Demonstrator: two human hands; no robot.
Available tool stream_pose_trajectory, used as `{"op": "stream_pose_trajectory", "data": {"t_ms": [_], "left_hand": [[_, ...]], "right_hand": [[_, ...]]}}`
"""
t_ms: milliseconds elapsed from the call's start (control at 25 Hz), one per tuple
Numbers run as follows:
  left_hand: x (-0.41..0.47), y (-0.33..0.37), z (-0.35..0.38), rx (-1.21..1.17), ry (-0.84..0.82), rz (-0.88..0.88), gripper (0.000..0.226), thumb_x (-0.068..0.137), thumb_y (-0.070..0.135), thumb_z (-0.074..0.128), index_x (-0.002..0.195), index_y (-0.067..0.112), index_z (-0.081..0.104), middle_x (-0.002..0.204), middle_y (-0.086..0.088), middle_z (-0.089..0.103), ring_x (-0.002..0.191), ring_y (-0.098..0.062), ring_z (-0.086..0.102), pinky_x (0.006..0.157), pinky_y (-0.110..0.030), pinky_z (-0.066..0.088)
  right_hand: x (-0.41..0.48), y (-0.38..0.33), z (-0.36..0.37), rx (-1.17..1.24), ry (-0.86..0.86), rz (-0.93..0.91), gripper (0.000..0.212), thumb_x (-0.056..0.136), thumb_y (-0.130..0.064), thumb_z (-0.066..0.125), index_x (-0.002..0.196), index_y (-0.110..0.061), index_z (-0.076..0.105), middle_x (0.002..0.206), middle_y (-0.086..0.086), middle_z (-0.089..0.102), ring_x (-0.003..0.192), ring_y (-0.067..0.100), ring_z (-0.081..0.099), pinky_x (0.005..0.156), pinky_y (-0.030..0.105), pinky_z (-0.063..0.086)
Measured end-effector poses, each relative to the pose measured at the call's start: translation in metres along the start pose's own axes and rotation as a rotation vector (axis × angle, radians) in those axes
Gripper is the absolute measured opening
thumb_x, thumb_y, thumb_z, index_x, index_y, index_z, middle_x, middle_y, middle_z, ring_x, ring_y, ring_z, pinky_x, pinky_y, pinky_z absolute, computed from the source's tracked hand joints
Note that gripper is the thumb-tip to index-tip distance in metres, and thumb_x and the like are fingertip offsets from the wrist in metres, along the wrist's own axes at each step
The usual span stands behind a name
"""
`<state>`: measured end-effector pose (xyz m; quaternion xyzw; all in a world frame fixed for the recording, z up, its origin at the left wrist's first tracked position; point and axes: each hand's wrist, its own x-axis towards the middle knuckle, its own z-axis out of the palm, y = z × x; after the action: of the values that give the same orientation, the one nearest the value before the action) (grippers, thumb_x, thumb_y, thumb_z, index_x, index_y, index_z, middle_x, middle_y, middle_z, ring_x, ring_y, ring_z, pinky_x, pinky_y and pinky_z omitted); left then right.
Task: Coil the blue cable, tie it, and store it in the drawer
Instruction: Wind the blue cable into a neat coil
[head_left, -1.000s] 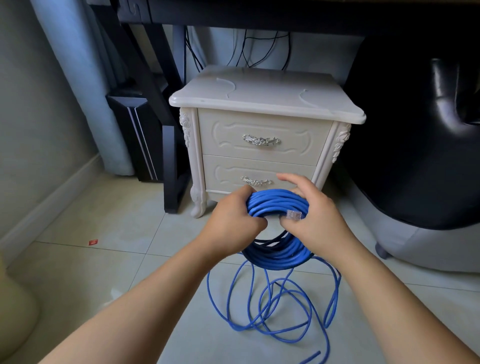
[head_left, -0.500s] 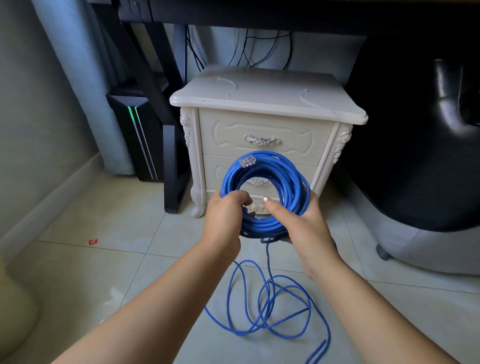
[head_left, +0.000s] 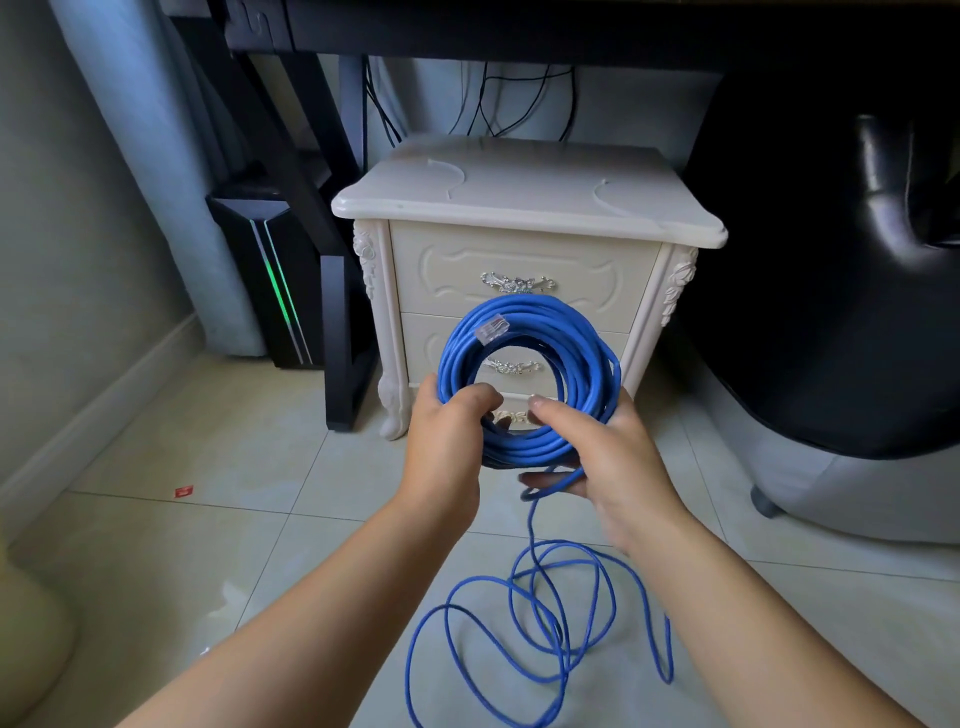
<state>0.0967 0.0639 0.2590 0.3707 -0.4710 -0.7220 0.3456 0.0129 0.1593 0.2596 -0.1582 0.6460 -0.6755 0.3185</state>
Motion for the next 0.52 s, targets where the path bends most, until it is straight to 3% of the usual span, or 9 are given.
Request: {"op": "stream_pose_trajectory", "data": {"t_ms": [80,160,240,320,400,440,520], "left_hand": [[-0.003,-0.004,0.001,-0.035,-0.066,-0.038,0.015,0.085,-0.001,0.055,0.090,0.013,0.055,0.068,-0.001,0.047,0.064,-0.016,0.048,0.077,-0.040,0.049],[-0.007,-0.002,0.000,0.050,-0.239,-0.054,0.016,0.084,0.001,0.061,0.092,0.012,0.052,0.073,-0.003,0.051,0.063,-0.012,0.055,0.072,-0.031,0.050],[-0.004,0.006,-0.008,0.278,-0.469,-0.074,0.046,0.071,0.014,0.075,0.111,0.016,0.051,0.092,0.000,0.062,0.080,-0.006,0.064,0.077,-0.024,0.049],[0.003,0.018,-0.019,0.399,-0.644,-0.113,0.084,0.059,0.031,0.080,0.134,0.035,0.044,0.121,0.010,0.063,0.109,-0.006,0.060,0.093,-0.032,0.043],[0.013,0.027,-0.028,0.358,-0.708,-0.106,0.092,0.058,0.040,0.079,0.141,0.045,0.039,0.134,0.017,0.057,0.122,-0.008,0.055,0.105,-0.044,0.038],[0.016,0.030,-0.029,0.371,-0.691,-0.061,0.092,0.059,0.040,0.080,0.141,0.046,0.040,0.137,0.018,0.054,0.125,-0.006,0.053,0.108,-0.045,0.038],[0.014,0.029,-0.026,0.561,-0.645,0.107,0.089,0.064,0.030,0.084,0.141,0.043,0.043,0.139,0.016,0.051,0.122,0.005,0.052,0.106,-0.030,0.043]], "right_hand": [[0.002,0.003,-0.001,0.067,-0.012,0.036,0.036,0.084,-0.008,0.072,0.114,-0.021,0.056,0.104,0.020,0.069,0.084,0.036,0.073,0.067,0.058,0.060],[0.008,0.005,-0.006,0.114,0.038,0.049,0.037,0.083,0.003,0.066,0.113,-0.016,0.057,0.103,0.027,0.068,0.085,0.039,0.072,0.074,0.062,0.057],[0.013,0.002,-0.013,0.121,0.118,0.036,0.038,0.080,0.009,0.060,0.105,-0.018,0.058,0.092,0.025,0.065,0.078,0.037,0.070,0.072,0.055,0.058],[0.015,-0.004,-0.019,0.014,0.159,-0.043,0.040,0.076,0.010,0.058,0.095,-0.025,0.059,0.086,0.016,0.061,0.073,0.032,0.064,0.058,0.042,0.056],[0.015,-0.009,-0.026,-0.189,0.147,-0.157,0.044,0.075,0.010,0.060,0.093,-0.030,0.059,0.084,0.005,0.061,0.071,0.021,0.060,0.048,0.025,0.051],[0.014,-0.011,-0.027,-0.285,0.118,-0.210,0.047,0.076,0.010,0.060,0.094,-0.033,0.058,0.085,-0.001,0.063,0.071,0.015,0.059,0.050,0.018,0.049],[0.010,-0.012,-0.026,-0.505,0.035,-0.303,0.054,0.074,0.012,0.057,0.097,-0.036,0.059,0.091,-0.006,0.067,0.077,0.006,0.062,0.064,0.016,0.049]]}}
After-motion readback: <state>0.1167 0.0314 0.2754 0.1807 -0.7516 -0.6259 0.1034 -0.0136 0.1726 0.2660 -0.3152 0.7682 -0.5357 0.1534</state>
